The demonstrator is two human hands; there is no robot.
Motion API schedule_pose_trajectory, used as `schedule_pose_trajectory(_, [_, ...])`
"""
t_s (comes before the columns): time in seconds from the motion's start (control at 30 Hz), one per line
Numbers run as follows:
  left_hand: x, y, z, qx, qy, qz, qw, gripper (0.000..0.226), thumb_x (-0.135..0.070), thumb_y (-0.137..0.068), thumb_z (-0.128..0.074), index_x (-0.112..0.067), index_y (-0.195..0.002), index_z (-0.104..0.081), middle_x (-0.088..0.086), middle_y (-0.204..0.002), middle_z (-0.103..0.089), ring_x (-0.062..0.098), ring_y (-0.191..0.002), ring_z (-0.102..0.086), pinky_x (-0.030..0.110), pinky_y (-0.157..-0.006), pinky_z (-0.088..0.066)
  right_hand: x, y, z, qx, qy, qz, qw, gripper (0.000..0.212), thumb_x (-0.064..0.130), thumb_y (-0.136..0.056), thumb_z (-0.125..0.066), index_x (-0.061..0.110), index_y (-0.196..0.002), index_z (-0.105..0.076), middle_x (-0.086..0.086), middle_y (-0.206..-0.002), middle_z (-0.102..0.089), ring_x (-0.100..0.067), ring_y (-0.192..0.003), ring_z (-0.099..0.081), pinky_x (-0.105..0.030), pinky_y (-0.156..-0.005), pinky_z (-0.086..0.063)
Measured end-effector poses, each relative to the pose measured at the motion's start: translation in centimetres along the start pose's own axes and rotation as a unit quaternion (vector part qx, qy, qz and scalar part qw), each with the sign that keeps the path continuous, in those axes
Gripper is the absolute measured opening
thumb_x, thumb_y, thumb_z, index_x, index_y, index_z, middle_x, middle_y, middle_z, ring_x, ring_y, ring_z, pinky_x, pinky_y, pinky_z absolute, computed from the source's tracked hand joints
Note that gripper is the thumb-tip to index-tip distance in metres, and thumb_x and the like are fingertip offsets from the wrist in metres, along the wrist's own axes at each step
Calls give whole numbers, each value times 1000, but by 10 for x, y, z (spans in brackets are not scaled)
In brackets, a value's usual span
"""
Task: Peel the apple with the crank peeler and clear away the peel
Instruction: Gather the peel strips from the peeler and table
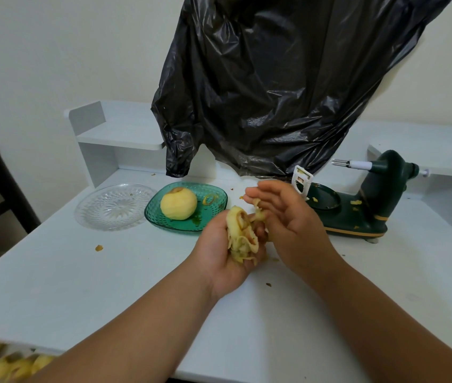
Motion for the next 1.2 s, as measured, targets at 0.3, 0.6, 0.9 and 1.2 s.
schedule_pose_trajectory(0.3, [1,3,-7,75,-38,11,996,34,-30,-86,-46,-7,-85,-70,13,-90,-68,25,-87,-62,36,-87,-44,3,1,-3,2,93,13,996,53,-1,-89,-58,22,-135,-43,9,-129,-61,7,-104,-62,-8,-87,-46])
schedule_pose_trajectory(0.6, [4,-1,-2,6,-60,11,998,20,-17,-68,-70,-10,-85,-63,4,-77,-57,11,-66,-49,19,-59,-35,18,0,0,-19,263,93,960,29,2,-75,-70,13,-101,-67,3,-98,-63,-18,-92,-56,-29,-79,-46])
schedule_pose_trajectory(0.9, [2,6,-4,22,-47,14,999,16,-13,-78,-52,-14,-65,-60,3,-62,-49,7,-41,-38,11,-30,-25,-17,-1,6,9,56,-106,993,62,-14,-86,-35,32,-118,-61,11,-106,-62,-8,-67,-57,-25,-62,-53])
schedule_pose_trajectory(1.2, [0,10,-11,44,-38,11,998,14,-9,-75,-47,-13,-63,-54,1,-60,-46,7,-37,-34,11,-29,-22,-39,1,0,69,18,-229,971,26,-1,-87,-57,19,-87,-74,-4,-68,-66,-12,-52,-57,-29,-50,-49])
Point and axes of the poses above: each hand's wrist, its own y-axis away from the middle knuckle, its own z-axis out of the back of the hand, x = y × z, the point moved 8 cm from there along -y, towards the middle knuckle
